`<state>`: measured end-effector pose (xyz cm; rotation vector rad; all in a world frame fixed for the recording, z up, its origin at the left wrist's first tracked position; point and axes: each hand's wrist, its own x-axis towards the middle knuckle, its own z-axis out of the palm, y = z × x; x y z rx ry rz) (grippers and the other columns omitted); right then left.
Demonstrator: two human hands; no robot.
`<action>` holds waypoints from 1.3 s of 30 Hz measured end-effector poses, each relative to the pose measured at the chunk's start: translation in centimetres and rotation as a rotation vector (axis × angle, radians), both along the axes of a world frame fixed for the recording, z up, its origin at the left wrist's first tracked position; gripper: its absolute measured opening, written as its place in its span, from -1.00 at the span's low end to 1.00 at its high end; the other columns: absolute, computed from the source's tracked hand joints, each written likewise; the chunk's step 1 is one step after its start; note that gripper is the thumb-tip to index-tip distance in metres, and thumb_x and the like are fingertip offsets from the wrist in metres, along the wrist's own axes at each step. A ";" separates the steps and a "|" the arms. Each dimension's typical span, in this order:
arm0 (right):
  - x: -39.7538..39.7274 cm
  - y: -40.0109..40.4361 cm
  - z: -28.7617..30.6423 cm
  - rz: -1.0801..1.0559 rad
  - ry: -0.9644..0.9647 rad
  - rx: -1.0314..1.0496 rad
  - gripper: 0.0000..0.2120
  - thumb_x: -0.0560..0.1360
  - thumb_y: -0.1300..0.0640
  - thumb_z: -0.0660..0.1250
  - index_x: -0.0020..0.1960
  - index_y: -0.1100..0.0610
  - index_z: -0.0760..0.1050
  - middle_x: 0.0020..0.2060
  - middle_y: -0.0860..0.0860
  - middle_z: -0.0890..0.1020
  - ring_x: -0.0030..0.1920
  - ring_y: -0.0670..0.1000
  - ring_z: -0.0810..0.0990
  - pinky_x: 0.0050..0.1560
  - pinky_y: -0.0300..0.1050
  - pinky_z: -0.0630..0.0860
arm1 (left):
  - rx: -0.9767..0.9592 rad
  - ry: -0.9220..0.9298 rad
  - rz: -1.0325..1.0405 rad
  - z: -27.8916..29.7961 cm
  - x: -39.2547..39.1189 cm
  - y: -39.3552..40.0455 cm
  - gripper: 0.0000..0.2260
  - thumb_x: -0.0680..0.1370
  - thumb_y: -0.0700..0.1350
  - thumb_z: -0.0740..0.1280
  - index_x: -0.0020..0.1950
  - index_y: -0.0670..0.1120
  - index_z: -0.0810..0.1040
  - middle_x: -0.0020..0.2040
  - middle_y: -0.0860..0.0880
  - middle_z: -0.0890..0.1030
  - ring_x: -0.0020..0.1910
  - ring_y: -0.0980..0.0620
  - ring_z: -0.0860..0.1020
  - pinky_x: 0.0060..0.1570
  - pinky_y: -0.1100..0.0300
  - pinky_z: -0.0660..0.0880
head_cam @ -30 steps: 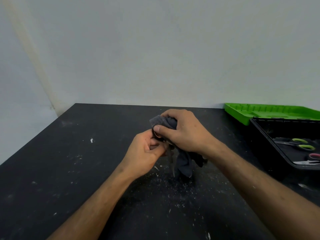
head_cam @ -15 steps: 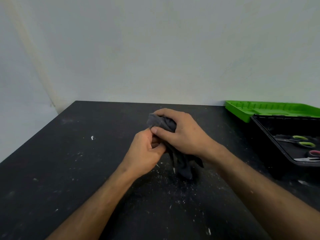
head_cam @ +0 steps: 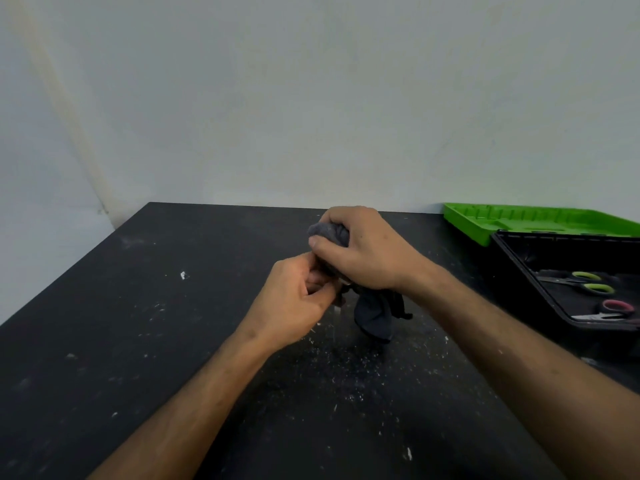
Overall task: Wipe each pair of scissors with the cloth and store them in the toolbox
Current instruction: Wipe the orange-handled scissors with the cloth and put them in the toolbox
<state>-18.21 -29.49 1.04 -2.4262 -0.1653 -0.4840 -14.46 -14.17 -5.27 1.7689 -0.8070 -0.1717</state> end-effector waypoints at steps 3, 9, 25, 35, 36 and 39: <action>-0.8 -1.9 -0.1 0.126 0.099 0.206 -0.86 0.57 0.26 0.39 0.11 0.14 0.63 -0.10 0.07 0.73 -0.15 -0.04 0.69 -0.09 -0.13 0.61 | 0.011 0.016 0.002 0.1 0.0 0.0 -0.92 0.58 -0.21 0.36 0.04 -0.08 0.62 -0.19 -0.10 0.76 -0.16 -0.37 0.68 -0.16 -0.33 0.59; -2.9 -1.6 -2.9 0.097 -0.144 -0.136 -0.56 0.57 -0.13 0.41 0.42 -0.07 0.53 0.30 -0.04 0.51 0.22 -0.07 0.57 0.20 -0.03 0.58 | 0.094 -0.082 0.093 1.1 -0.3 -0.6 -0.87 0.48 -0.28 0.37 -0.10 -0.06 0.61 -0.29 -0.08 0.70 -0.39 -0.04 0.62 -0.41 -0.08 0.54; -2.3 -3.6 -0.8 -0.154 -0.169 0.064 -0.91 0.55 0.12 0.34 0.04 0.03 0.57 -0.20 -0.05 0.69 -0.18 -0.05 0.67 -0.13 -0.04 0.61 | 0.136 -0.165 0.106 0.8 -2.2 -1.7 -0.75 0.55 -0.23 0.42 0.18 0.01 0.56 -0.24 0.06 0.76 -0.25 0.09 0.73 -0.12 -0.04 0.69; -5.3 -8.0 -2.3 -0.379 0.333 -0.007 -0.73 0.60 -0.17 0.35 0.09 0.01 0.63 0.03 -0.03 0.68 0.07 0.02 0.63 0.04 -0.13 0.47 | -0.047 0.207 0.175 0.7 -0.5 1.5 -0.82 0.60 -0.32 0.39 0.19 -0.17 0.58 -0.10 -0.08 0.78 -0.12 -0.07 0.77 0.06 0.02 0.67; -5.6 -7.7 -2.5 -0.333 0.412 -0.051 -0.73 0.59 -0.18 0.35 0.11 -0.02 0.65 0.07 -0.04 0.69 0.12 0.01 0.64 0.10 -0.12 0.51 | -0.094 0.252 0.183 0.9 -0.6 1.5 -0.83 0.60 -0.33 0.37 0.18 -0.19 0.58 -0.09 -0.11 0.78 -0.11 -0.10 0.77 0.07 0.02 0.68; -5.9 -6.2 -2.6 -0.307 0.279 -0.047 -0.74 0.59 -0.19 0.34 0.13 -0.08 0.67 0.14 -0.08 0.71 0.15 -0.04 0.64 0.19 -0.08 0.54 | -0.210 0.354 0.192 1.8 -0.9 1.2 -0.85 0.61 -0.33 0.35 0.17 -0.23 0.58 -0.08 -0.15 0.77 -0.09 -0.11 0.77 -0.02 0.12 0.69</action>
